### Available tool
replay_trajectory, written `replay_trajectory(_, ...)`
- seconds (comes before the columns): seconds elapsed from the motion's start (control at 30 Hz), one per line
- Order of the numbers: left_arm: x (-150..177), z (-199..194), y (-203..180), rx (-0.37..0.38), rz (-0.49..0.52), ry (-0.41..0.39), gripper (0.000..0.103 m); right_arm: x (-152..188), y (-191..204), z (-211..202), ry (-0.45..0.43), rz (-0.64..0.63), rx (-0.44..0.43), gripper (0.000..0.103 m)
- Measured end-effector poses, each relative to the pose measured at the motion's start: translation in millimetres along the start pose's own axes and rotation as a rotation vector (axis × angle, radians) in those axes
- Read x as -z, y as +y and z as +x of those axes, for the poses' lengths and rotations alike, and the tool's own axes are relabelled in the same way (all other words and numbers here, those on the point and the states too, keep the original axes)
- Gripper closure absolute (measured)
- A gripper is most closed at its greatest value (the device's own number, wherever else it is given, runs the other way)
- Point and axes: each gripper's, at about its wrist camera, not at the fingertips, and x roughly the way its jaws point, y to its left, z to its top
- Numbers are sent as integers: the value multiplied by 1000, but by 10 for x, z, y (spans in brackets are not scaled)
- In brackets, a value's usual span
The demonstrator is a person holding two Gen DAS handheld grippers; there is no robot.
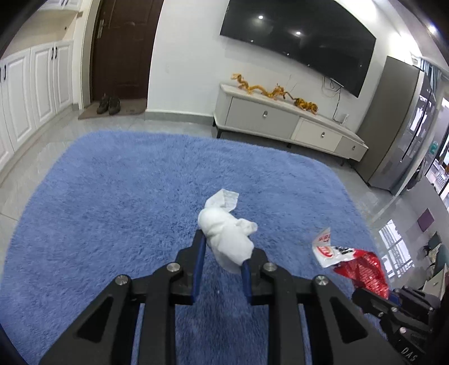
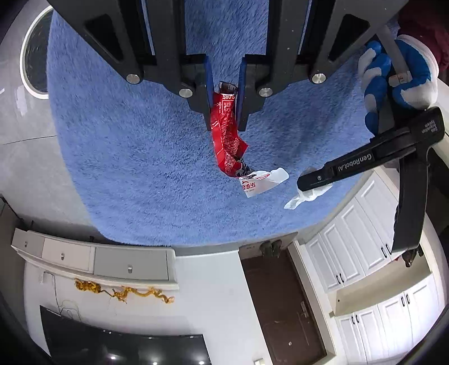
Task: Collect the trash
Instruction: 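Lift both held items and carry them over the metal bin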
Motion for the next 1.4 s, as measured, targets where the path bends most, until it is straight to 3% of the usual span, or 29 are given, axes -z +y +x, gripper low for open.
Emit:
replay_trajectory(0.43,69,-1201,-269,-62,51,-228,81,23,197,-994,-187,-12,43,90)
replay_trajectory(0.7,202,-1725,-485,-89,90,-324,81,66,345,-1357,-269,-35,49,90)
replay_trajectory(1.03,254,-2048,-635,-107,111,-403,81,101,361,-1643,-330,-38,56,90)
replay_trajectory(1.4,275,-2125,-842,-115,141,-431,81,159,178,-1849,-388,1,92,90)
